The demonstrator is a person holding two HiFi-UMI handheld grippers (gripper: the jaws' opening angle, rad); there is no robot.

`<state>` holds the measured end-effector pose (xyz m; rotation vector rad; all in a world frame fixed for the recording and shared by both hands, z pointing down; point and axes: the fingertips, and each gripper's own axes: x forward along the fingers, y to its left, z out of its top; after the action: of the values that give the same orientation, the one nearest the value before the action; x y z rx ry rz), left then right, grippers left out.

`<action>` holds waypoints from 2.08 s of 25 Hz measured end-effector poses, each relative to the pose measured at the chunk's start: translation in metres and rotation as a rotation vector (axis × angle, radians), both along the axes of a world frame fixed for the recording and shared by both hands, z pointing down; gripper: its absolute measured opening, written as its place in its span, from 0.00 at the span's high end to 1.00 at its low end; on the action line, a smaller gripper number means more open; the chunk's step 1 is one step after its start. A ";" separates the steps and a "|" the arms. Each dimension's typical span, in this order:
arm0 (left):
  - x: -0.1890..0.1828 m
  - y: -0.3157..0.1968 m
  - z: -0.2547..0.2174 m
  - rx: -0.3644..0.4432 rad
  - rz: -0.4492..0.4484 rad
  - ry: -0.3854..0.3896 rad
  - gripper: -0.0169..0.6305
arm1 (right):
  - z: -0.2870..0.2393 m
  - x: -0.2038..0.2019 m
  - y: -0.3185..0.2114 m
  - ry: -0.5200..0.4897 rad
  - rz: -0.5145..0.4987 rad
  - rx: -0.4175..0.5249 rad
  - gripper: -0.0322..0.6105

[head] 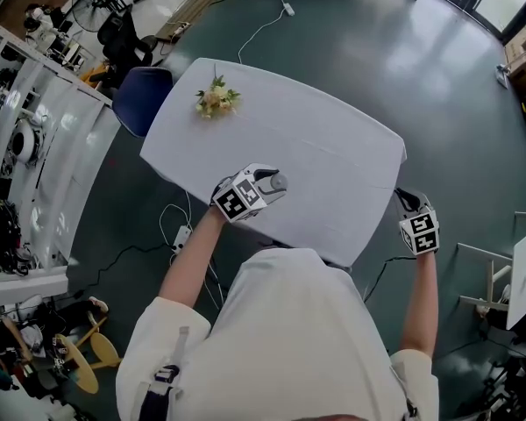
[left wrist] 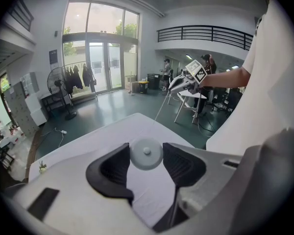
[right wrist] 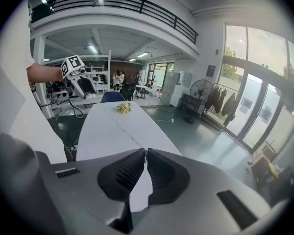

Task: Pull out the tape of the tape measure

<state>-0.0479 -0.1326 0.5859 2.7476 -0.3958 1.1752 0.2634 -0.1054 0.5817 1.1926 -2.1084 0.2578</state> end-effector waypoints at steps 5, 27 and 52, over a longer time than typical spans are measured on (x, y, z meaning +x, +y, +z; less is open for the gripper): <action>-0.002 -0.001 0.000 0.001 -0.016 0.014 0.64 | 0.006 -0.006 0.003 -0.007 0.011 -0.016 0.89; -0.008 -0.019 0.071 -0.124 -0.063 0.003 0.64 | 0.085 -0.054 0.011 -0.072 0.028 -0.213 0.88; -0.038 -0.044 0.238 -0.299 -0.047 -0.222 0.64 | 0.239 -0.115 0.016 -0.187 0.204 -0.544 0.88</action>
<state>-0.0858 -0.1764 0.8234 2.3529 -0.2787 1.4046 0.1480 -0.0891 0.8209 1.0739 -1.8848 0.9999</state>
